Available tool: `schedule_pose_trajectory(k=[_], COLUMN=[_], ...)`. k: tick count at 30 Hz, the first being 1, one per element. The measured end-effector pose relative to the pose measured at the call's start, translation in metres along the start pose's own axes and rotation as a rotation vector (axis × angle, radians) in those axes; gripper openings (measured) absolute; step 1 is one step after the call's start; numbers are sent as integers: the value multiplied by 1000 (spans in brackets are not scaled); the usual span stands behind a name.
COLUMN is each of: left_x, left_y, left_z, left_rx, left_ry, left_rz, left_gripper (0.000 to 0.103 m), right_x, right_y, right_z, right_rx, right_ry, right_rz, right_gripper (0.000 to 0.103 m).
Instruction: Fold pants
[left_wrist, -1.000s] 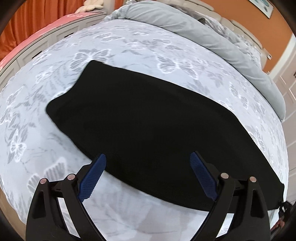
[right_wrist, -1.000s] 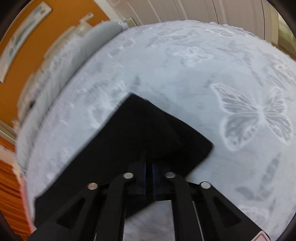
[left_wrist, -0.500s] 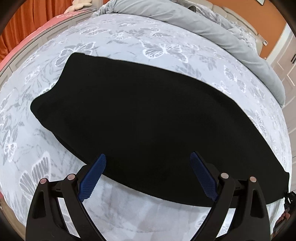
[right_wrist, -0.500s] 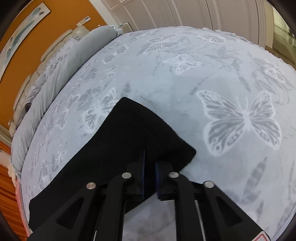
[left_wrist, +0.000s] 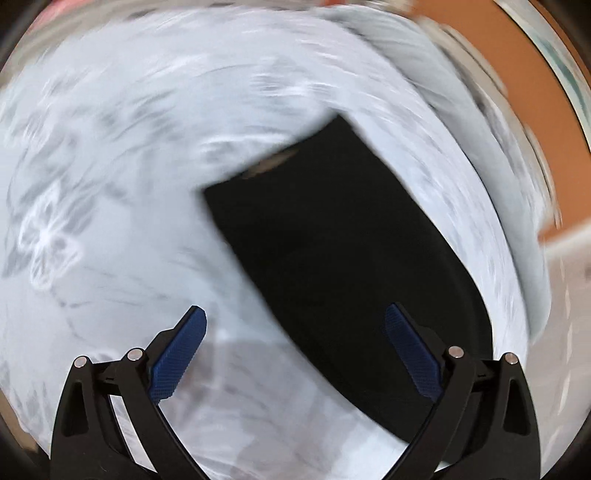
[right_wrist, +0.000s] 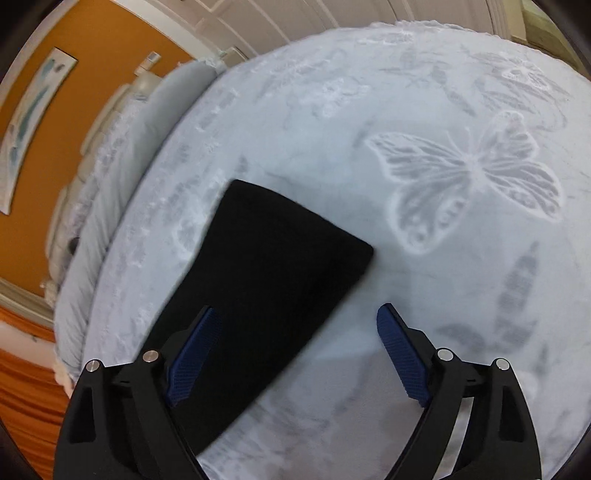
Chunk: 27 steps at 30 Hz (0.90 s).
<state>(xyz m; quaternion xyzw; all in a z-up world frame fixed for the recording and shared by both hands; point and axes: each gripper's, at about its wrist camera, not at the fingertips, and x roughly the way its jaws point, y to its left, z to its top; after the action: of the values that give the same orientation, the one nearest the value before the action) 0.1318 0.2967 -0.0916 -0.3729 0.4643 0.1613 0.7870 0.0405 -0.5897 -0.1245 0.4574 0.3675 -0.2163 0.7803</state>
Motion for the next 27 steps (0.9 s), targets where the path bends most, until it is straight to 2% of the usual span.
schedule_pose_trajectory(k=[2,4,5,6,7,9,10,14,17,21,27], left_x=[5,4,2,0,-4,-10,-14,-22,-30,-39,-41], left_y=[10,5,-2,-11,-26,-42,-55,-91,-111,-125,-123], left_z=[3,0,-3,-8,-16,-26,-36,-67,-86,-101,-100], left_rx=[-39,-18,14,55,123,206,264,431,535,628,618], left_ry=[15,12,6,-3,-20,-40,-47,-60,-99,-160,-143], left_rz=[17,29,37,45,53,55,54,37,43,67,45], left_gripper=[95,95,95,95,95,95,95,95,96,96,96], right_x=[10,18,21,22,24,20,11,-21,-35,-32,-5], right_y=[7,16,22,25,27,31,43,106,172,242,308], right_z=[-2,-4,-4,-3,-3,-2,-3,-17,-58,-123,-221], right_rx=[-1,-24,-46,-56,-54,-3,-23,-210,-394,-619,-854], right_ry=[25,-7,-32,-45,-42,-47,-70,-130,-100,-34,79], right_rz=[67,32,10,-6,-15,55,75,154,256,319,329], right_gripper=[87,85,79,51,13,13,13,13,13,13,13])
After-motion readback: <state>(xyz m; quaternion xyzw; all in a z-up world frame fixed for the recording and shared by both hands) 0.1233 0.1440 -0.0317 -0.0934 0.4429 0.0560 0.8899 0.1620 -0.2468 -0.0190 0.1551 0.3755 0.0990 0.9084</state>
